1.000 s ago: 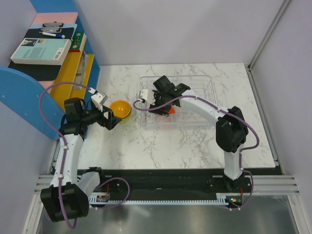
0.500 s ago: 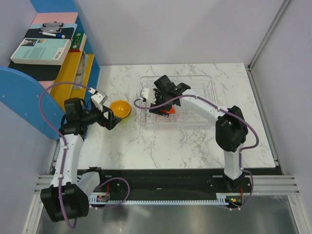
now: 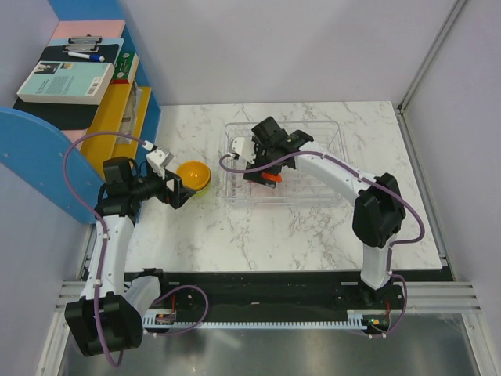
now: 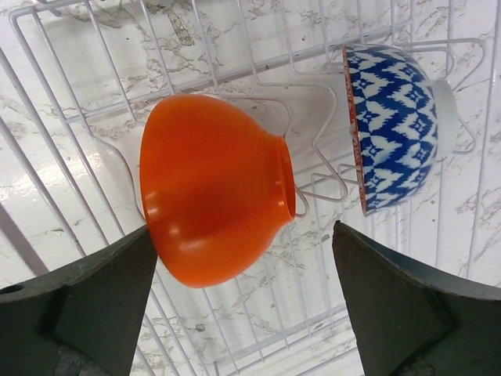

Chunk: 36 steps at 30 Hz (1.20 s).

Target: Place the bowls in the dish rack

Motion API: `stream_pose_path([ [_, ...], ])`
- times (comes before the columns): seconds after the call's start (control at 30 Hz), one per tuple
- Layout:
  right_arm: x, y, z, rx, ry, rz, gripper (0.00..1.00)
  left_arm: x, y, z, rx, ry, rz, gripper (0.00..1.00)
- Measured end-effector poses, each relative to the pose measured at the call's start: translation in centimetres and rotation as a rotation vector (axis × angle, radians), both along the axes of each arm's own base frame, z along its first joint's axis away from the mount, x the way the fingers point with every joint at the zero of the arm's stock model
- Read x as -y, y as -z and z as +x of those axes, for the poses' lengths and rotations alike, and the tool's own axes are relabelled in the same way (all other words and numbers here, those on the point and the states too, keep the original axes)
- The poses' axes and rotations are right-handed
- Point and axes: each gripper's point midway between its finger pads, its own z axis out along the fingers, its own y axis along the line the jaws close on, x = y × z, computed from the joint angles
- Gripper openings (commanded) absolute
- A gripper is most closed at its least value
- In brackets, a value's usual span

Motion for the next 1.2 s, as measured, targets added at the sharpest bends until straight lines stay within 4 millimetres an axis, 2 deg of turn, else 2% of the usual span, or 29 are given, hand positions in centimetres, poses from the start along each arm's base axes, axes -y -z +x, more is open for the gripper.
stream_pose_path([
  [0.07, 0.1, -0.7, -0.2, 0.007, 0.0, 0.007, 0.98, -0.1, 0.2, 0.1, -0.009, -0.005, 0.002, 1.0],
  [0.17, 0.3, -2.1, -0.5, 0.023, -0.001, 0.024, 0.98, -0.6, 1.7, 0.7, -0.061, -0.027, 0.01, 1.0],
  [0.2, 0.4, -3.4, -0.6, 0.045, 0.0, 0.045, 0.98, -1.0, 2.9, 1.1, -0.103, -0.045, 0.018, 1.0],
  [0.33, 0.5, -7.5, -1.5, 0.109, -0.007, 0.115, 0.98, -2.0, 4.9, 2.3, -0.178, -0.092, 0.047, 1.0],
  [0.47, 1.0, -12.4, -2.9, 0.188, -0.024, 0.201, 0.98, -2.9, 5.3, 3.6, -0.198, -0.125, 0.075, 1.0],
  [0.57, 1.6, -14.5, -4.1, 0.226, -0.033, 0.244, 0.98, -3.3, 5.2, 4.7, -0.19, -0.142, 0.095, 1.0],
  [0.63, 1.9, -14.7, -4.5, 0.23, -0.036, 0.25, 0.98, -3.4, 5.3, 5.4, -0.188, -0.151, 0.11, 1.0],
  [0.7, 2.1, -14.1, -4.9, 0.219, -0.037, 0.242, 0.98, -3.4, 5.8, 6.0, -0.197, -0.157, 0.127, 1.0],
  [0.87, 2.6, -11.0, -5.6, 0.159, -0.04, 0.2, 0.98, -3.0, 8.0, 7.0, -0.245, -0.16, 0.18, 1.0],
  [0.97, 2.8, -10.1, -6.0, 0.139, -0.042, 0.192, 0.98, -2.9, 8.9, 7.5, -0.266, -0.164, 0.208, 0.99],
  [1.0, 2.9, -10.1, -6.2, 0.138, -0.044, 0.195, 0.98, -2.9, 9.1, 7.7, -0.27, -0.167, 0.219, 0.92],
  [1.1, 3.1, -10.5, -6.6, 0.142, -0.048, 0.207, 0.98, -2.9, 9.4, 8.3, -0.273, -0.179, 0.238, 0.81],
  [1.13, 3.1, -10.7, -6.7, 0.148, -0.048, 0.215, 0.98, -3.0, 9.4, 8.4, -0.271, -0.182, 0.243, 0.71],
  [1.2, 3.2, -11.0, -6.9, 0.154, -0.05, 0.224, 0.98, -3.1, 9.2, 8.7, -0.268, -0.194, 0.252, 0.58],
])
